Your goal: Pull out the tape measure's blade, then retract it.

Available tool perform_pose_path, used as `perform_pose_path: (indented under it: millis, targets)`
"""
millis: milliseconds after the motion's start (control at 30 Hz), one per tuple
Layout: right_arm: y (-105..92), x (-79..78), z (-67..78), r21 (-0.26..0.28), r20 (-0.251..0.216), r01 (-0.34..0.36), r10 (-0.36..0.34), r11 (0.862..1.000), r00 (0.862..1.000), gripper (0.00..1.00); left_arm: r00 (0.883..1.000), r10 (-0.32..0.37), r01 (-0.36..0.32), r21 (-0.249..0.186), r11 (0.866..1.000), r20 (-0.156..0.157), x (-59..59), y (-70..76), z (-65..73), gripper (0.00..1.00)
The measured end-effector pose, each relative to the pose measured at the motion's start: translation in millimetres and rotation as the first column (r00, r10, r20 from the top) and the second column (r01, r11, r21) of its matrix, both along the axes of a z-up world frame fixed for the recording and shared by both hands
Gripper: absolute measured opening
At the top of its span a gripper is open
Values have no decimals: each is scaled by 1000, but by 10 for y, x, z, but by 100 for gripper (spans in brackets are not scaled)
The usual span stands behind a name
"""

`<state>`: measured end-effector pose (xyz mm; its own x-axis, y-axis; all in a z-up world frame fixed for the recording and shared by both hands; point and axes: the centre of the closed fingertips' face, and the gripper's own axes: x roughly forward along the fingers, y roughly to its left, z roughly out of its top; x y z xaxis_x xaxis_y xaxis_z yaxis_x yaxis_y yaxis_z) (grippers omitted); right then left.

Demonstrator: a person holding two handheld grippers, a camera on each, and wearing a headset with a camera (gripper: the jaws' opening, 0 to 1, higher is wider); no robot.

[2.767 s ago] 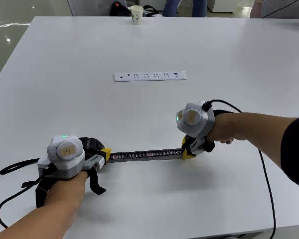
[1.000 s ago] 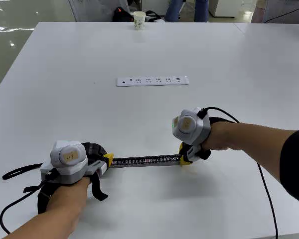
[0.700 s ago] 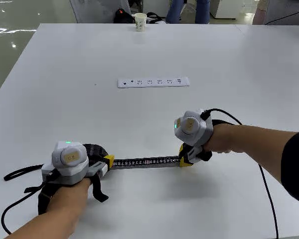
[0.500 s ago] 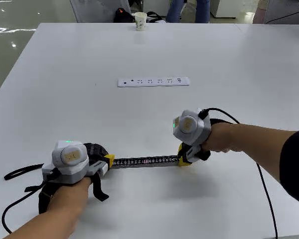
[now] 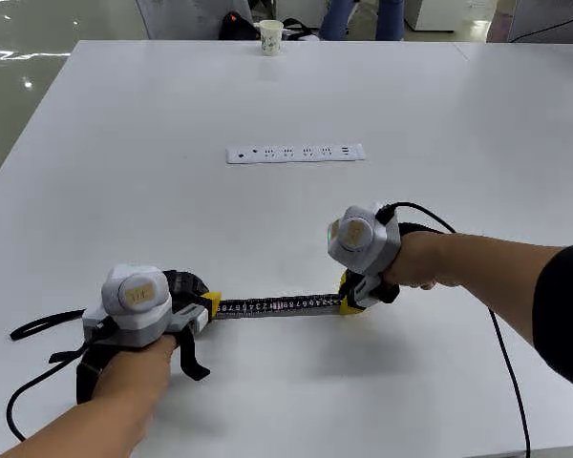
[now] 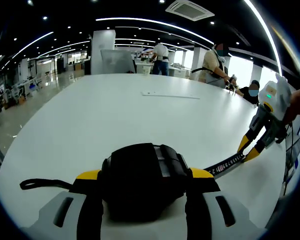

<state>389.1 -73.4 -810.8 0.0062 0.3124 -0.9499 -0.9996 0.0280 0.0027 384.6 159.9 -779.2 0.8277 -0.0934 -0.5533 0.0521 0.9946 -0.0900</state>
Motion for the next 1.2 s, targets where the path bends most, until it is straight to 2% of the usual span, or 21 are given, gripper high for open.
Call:
perform_pose_path:
  millis: [1200]
  targets:
    - [104,-10,4,-1,2,5,-5,1000,1000,11,1000,-2,2,-3,1000,-3,9,3,-3,62]
